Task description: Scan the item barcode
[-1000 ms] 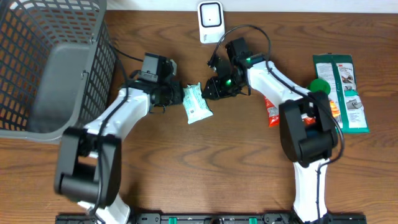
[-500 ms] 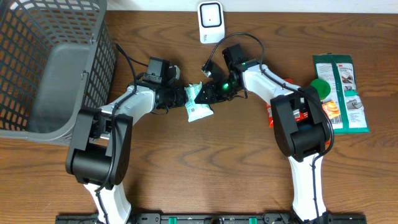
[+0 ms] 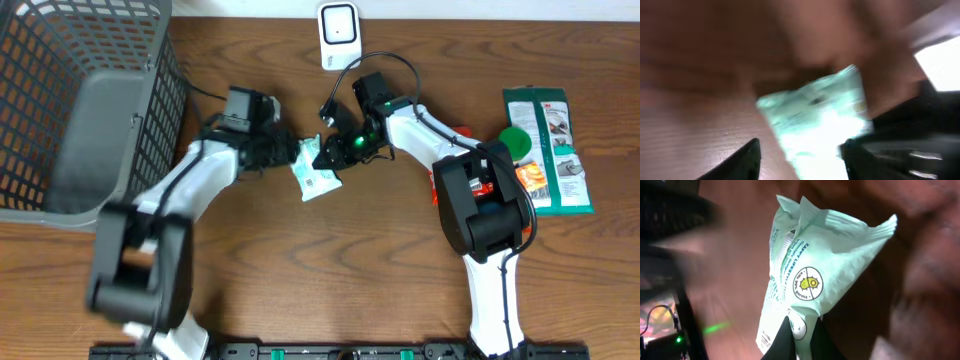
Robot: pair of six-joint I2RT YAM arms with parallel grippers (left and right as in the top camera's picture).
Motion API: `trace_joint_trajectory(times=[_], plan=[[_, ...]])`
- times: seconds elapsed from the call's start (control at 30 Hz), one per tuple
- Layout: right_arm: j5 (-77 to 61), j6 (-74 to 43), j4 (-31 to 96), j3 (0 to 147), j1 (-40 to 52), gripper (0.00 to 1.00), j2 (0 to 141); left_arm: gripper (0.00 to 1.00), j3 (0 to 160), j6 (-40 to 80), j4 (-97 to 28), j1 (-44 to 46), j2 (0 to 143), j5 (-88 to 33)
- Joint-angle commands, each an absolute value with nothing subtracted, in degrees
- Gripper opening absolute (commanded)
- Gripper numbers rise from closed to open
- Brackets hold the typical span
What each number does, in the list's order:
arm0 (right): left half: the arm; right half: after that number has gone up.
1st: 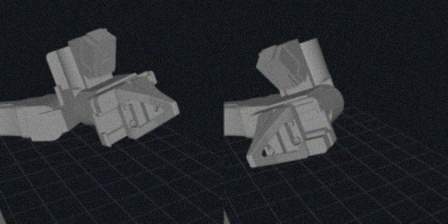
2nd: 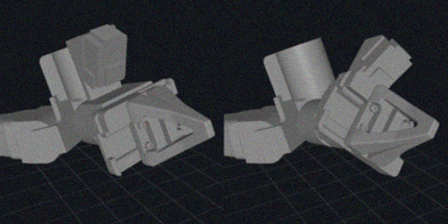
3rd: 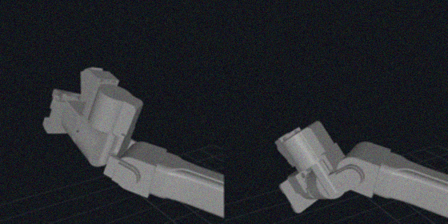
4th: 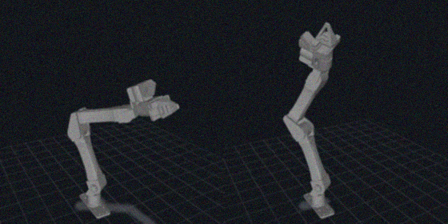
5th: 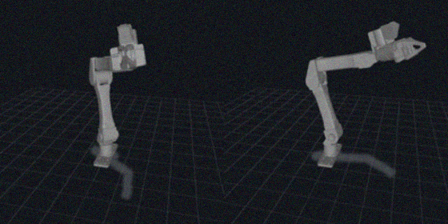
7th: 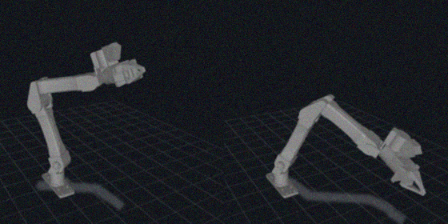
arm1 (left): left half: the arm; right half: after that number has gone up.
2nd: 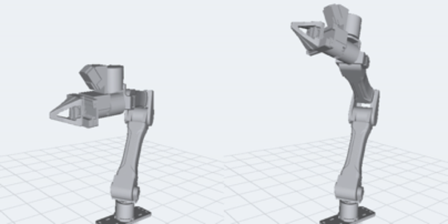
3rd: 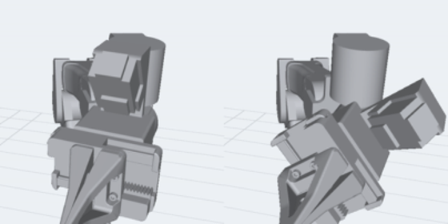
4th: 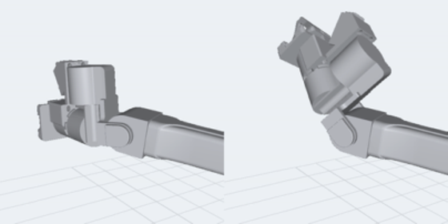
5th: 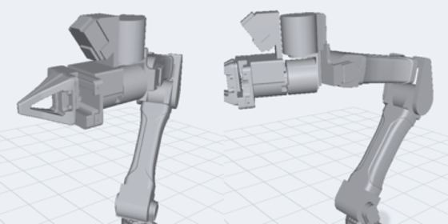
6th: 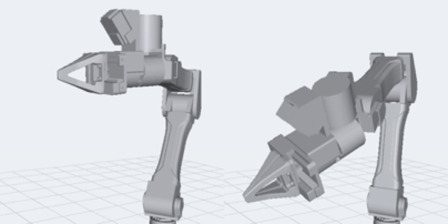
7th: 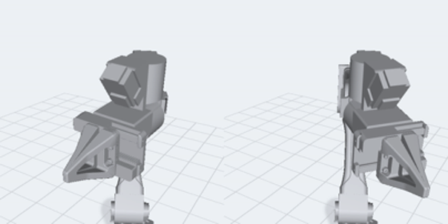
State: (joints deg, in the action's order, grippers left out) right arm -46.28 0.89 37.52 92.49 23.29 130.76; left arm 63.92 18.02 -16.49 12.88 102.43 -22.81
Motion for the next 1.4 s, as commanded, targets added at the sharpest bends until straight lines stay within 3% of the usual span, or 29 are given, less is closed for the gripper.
trace_joint_trajectory(times=[0.0,0.23,0.4,0.47,0.77,1.03,1.1,1.37], plan=[[-43.7,4.0,38.9,92.4,24.1,0.01,124.6,0.60,64.2,17.6,-17.9,11.8,90.8,-22.0],[-31.2,7.9,41.4,92.4,24.5,0.01,113.3,0.72,64.1,17.7,-22.9,3.5,78.5,-17.5],[-17.1,13.2,40.1,92.5,27.1,0.01,104.8,0.74,64.1,17.6,-25.7,-1.6,78.6,-14.2],[-12.1,15.6,38.9,92.5,28.4,0.01,103.2,0.82,64.1,17.6,-27.1,-2.5,78.9,-14.3],[13.2,29.0,33.0,97.0,35.0,0.01,102.8,0.82,64.1,17.6,-28.3,-2.5,79.0,-14.3],[25.8,56.4,16.6,97.9,37.0,0.01,106.9,0.82,64.1,17.6,-28.3,-2.5,79.0,-14.3],[28.1,58.6,10.9,97.9,36.8,0.01,109.7,0.82,64.1,17.6,-28.3,-2.5,79.0,-14.3],[34.4,83.8,-24.8,97.9,35.1,0.01,128.0,0.82,64.1,17.6,-28.3,-2.5,79.0,-14.3]])
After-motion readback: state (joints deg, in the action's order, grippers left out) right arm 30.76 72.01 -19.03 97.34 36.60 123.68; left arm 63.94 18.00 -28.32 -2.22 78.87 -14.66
